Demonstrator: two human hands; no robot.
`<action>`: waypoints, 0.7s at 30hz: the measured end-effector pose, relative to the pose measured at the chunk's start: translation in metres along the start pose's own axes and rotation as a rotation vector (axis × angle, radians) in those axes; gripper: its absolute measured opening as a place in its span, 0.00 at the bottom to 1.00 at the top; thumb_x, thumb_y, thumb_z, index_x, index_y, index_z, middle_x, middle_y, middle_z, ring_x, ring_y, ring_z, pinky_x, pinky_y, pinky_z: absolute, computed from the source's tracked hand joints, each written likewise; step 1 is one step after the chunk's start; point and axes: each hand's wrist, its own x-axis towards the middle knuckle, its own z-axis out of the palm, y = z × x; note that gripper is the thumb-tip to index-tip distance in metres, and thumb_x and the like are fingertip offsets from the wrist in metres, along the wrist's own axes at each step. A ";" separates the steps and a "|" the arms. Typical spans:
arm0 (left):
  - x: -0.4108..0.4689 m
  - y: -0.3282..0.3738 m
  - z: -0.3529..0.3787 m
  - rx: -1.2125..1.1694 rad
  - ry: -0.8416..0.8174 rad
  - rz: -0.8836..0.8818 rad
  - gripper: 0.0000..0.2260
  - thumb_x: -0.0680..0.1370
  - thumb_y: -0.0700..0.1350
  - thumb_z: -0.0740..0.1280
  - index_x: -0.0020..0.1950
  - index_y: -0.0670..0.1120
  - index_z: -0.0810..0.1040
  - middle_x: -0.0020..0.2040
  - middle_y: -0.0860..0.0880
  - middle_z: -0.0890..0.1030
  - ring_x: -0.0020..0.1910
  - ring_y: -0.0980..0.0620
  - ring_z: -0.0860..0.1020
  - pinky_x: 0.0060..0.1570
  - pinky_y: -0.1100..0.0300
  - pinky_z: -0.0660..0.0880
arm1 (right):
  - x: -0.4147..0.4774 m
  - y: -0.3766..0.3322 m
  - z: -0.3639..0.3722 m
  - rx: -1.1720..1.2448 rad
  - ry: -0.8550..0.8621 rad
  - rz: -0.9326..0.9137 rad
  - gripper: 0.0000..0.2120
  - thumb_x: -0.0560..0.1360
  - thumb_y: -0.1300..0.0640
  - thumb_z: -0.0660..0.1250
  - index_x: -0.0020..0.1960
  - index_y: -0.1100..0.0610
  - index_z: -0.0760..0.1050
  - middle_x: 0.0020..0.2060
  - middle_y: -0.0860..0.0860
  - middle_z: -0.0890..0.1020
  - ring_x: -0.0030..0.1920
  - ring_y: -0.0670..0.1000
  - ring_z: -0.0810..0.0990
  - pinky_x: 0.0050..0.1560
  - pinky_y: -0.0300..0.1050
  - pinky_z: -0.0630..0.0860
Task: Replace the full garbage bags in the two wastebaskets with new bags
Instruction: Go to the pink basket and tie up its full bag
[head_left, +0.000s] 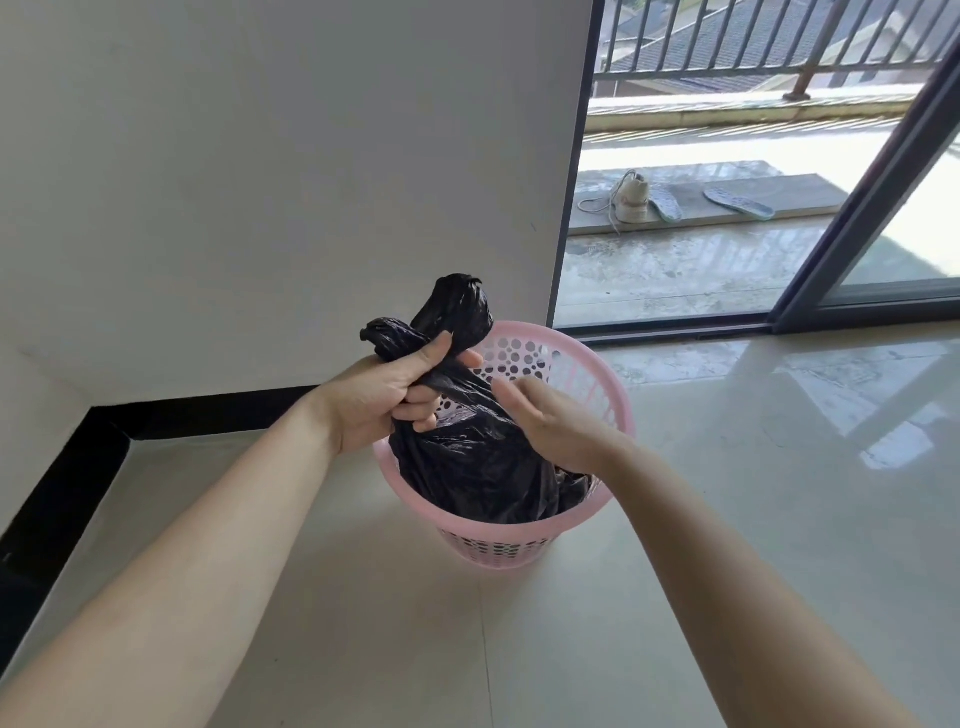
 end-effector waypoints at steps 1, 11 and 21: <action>-0.001 0.000 0.002 0.008 -0.027 -0.008 0.23 0.81 0.58 0.59 0.61 0.41 0.80 0.30 0.49 0.54 0.29 0.50 0.53 0.36 0.57 0.64 | -0.001 -0.003 -0.002 0.154 0.037 0.040 0.35 0.78 0.32 0.45 0.57 0.60 0.74 0.46 0.57 0.79 0.47 0.54 0.79 0.54 0.51 0.74; -0.001 0.001 0.013 0.067 -0.189 -0.027 0.20 0.82 0.54 0.58 0.56 0.40 0.79 0.29 0.50 0.67 0.29 0.51 0.65 0.40 0.58 0.66 | 0.012 -0.035 -0.031 0.570 0.389 -0.173 0.12 0.81 0.51 0.65 0.55 0.58 0.83 0.29 0.41 0.80 0.29 0.38 0.74 0.33 0.31 0.69; 0.014 -0.009 -0.009 -0.311 0.217 0.065 0.12 0.77 0.49 0.67 0.56 0.42 0.80 0.48 0.45 0.85 0.35 0.55 0.81 0.36 0.63 0.77 | 0.000 -0.019 -0.031 0.652 -0.007 0.128 0.09 0.73 0.53 0.76 0.50 0.58 0.84 0.36 0.54 0.82 0.36 0.47 0.79 0.39 0.35 0.79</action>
